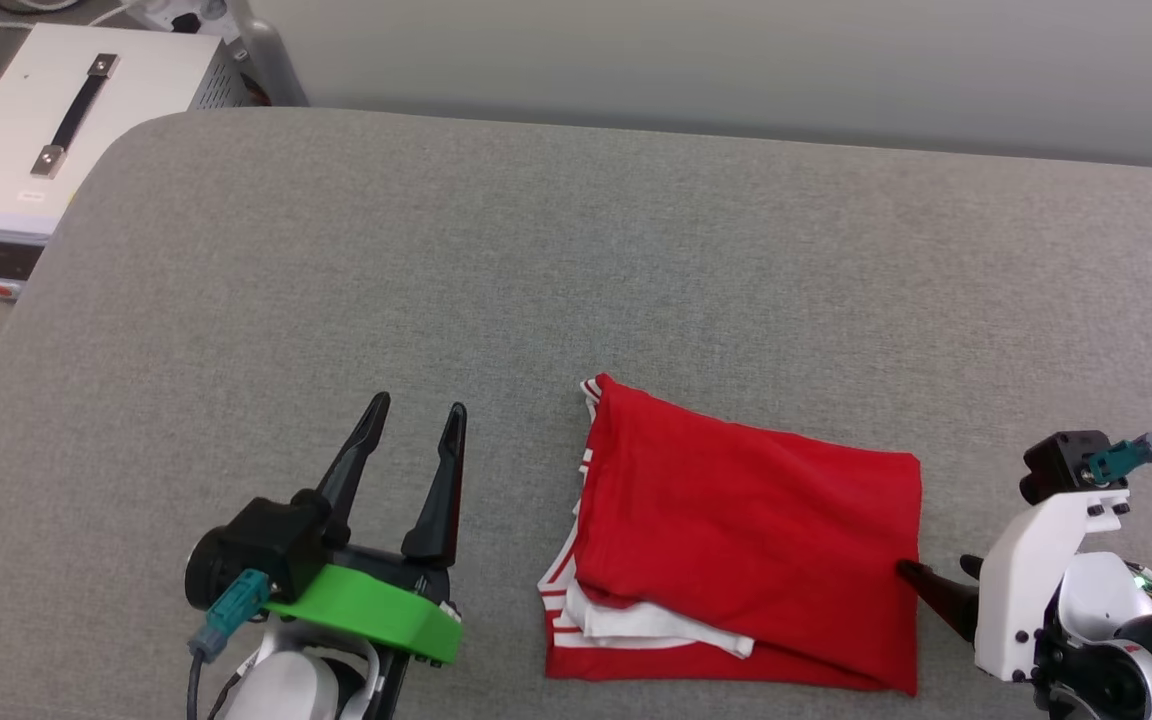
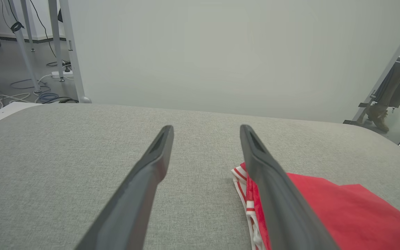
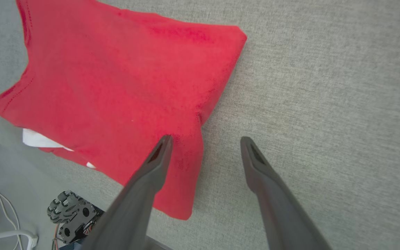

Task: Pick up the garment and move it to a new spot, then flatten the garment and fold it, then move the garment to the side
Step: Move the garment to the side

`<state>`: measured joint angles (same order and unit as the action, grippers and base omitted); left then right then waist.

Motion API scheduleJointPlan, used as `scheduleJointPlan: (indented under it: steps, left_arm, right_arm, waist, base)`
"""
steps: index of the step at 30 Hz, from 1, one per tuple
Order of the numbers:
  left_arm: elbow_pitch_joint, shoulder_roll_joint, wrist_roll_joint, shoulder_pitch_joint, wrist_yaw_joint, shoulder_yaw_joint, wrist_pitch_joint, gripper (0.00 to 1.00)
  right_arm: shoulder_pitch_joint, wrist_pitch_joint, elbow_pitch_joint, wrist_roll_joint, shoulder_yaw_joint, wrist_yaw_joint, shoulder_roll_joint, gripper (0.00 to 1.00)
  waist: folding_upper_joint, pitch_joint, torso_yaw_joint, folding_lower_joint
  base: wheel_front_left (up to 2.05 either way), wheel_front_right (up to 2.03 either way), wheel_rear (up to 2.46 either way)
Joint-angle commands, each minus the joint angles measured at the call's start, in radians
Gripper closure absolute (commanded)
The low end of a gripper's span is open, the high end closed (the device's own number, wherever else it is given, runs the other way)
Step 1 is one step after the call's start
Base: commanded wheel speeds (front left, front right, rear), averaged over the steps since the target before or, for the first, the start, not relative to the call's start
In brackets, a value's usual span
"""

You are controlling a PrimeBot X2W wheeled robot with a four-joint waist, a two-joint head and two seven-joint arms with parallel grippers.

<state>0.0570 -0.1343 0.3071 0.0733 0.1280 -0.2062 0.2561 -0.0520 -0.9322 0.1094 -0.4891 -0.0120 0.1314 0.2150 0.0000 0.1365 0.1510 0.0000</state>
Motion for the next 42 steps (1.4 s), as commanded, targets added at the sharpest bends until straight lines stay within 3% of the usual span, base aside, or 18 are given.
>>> scheduleJointPlan:
  steps: [1,5,15,16,18,26,32,42]
  left_arm:
    - [0.0,0.004,-0.008,0.024,0.003,-0.001,0.006,0.0]
    - [0.005,0.012,-0.006,0.042,0.003,-0.005,0.006,0.0]
    - [0.011,0.02,-0.008,0.059,0.003,-0.018,0.006,0.0]
    - [0.013,0.02,-0.009,0.059,0.003,-0.02,0.006,0.0]
    - [0.015,0.019,-0.011,0.059,0.003,-0.024,0.006,0.0]
    - [0.025,0.003,-0.015,0.043,0.003,-0.031,0.006,0.0]
    - [0.023,-0.005,-0.014,0.024,0.003,-0.042,0.006,0.0]
    - [-0.006,0.009,-0.034,0.071,0.003,-0.13,0.006,0.0]
  right_arm:
    - [-0.026,-0.021,-0.005,0.02,0.008,-0.001,-0.019,0.0]
    - [-0.054,-0.095,-0.035,0.067,0.036,-0.001,-0.074,0.0]
    - [-0.035,-0.09,-0.1,0.097,-0.019,-0.001,-0.067,0.0]
    - [-0.033,-0.087,-0.11,0.099,-0.025,-0.001,-0.064,0.23]
    - [-0.031,-0.071,-0.129,0.105,-0.044,-0.001,-0.051,1.0]
    - [-0.049,0.021,-0.168,0.1,-0.083,-0.001,-0.016,1.0]
    - [-0.067,0.085,-0.123,0.12,-0.142,-0.001,0.062,1.0]
    - [-0.15,0.137,0.018,0.154,-0.295,-0.001,0.407,1.0]
  waist:
    - [0.0,0.035,0.036,0.0]
    - [0.0,0.073,0.083,0.0]
    - [0.0,0.098,0.12,0.0]
    - [0.0,0.097,0.121,0.0]
    - [0.0,0.093,0.122,0.0]
    - [0.0,0.044,0.085,0.0]
    - [0.0,0.019,0.002,0.0]
    - [0.0,0.11,-0.182,0.0]
  base:
    - [0.0,0.0,0.0]
    - [0.0,0.0,0.0]
    - [0.0,0.0,0.0]
    - [0.0,0.0,0.0]
    - [0.0,0.0,0.0]
    - [0.0,0.0,0.0]
    - [0.0,0.0,0.0]
    - [0.0,0.0,0.0]
